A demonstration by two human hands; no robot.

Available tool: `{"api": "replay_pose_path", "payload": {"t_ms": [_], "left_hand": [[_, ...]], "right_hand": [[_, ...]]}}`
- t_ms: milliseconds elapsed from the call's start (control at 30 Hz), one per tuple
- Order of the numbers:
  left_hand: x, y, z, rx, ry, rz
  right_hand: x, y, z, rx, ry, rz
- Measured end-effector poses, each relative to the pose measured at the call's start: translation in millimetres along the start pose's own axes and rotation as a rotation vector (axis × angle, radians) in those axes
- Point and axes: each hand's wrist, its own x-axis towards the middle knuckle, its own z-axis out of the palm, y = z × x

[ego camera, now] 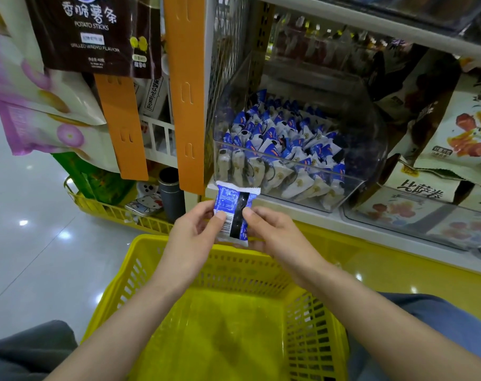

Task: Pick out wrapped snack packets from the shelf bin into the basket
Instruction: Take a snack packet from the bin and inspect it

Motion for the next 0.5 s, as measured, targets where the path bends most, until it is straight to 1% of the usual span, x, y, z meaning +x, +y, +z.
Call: {"api": "replay_pose_path", "payload": {"t_ms": [67, 100, 200, 367, 500], "left_hand": [[-1, -2, 0, 0.116, 0.067, 0.06], [-2, -3, 1, 0.162, 0.074, 0.089], [-6, -3, 3, 0.259, 0.028, 0.137], [-5, -8, 2, 0.22, -0.003, 0.138], [-4, -12, 1, 0.284, -0.033, 0.114]], "right_hand": [[0, 1, 2, 0.06, 0.027, 0.009], [1, 1, 3, 0.082, 0.046, 0.014], [0, 3, 4, 0.052, 0.069, 0.013], [3, 7, 6, 0.015, 0.075, -0.035], [5, 15, 4, -0.095, 0.076, -0.115]]}}
